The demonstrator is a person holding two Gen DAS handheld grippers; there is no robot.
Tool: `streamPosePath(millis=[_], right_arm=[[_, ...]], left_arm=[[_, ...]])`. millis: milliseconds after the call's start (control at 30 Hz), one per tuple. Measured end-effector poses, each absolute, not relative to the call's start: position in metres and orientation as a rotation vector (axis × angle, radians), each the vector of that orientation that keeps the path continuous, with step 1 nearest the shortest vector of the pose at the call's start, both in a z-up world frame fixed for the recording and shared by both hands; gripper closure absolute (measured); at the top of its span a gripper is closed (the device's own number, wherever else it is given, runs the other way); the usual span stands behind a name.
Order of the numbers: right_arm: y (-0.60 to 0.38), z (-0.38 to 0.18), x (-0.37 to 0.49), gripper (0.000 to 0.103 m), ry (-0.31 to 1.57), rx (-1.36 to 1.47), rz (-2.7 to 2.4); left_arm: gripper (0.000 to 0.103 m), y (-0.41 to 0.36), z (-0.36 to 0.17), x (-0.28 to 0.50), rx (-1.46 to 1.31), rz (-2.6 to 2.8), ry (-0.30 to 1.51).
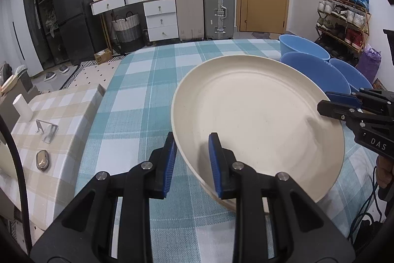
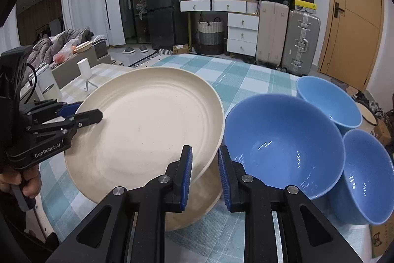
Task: Organize plates and bowls
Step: 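Carry the cream plate over the plate stack and lower it with both tools, then open both tools to release the plate onto the stack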
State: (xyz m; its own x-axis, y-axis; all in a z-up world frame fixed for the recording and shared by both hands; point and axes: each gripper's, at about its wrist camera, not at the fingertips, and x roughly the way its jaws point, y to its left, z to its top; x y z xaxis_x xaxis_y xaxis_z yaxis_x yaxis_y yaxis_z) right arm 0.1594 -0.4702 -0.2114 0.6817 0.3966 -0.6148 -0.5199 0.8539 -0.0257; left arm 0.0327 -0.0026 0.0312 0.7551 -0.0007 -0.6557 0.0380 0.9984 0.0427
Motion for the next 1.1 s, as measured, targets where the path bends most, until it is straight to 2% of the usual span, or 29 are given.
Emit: streamPosePath(millis=[500,1100], right_arm=[[-0.466,-0.255,0.138,0.081,0.679,-0.229,0.486],[-0.467,-0.266,0.147,0.081,0.705,-0.231,0.417]], left_arm=[[0.080,0.000,-0.018,0.034,0.071,-0.004,0.760],[0.080,-0.019,-0.032,0.063,0.131,-0.002,0.759]])
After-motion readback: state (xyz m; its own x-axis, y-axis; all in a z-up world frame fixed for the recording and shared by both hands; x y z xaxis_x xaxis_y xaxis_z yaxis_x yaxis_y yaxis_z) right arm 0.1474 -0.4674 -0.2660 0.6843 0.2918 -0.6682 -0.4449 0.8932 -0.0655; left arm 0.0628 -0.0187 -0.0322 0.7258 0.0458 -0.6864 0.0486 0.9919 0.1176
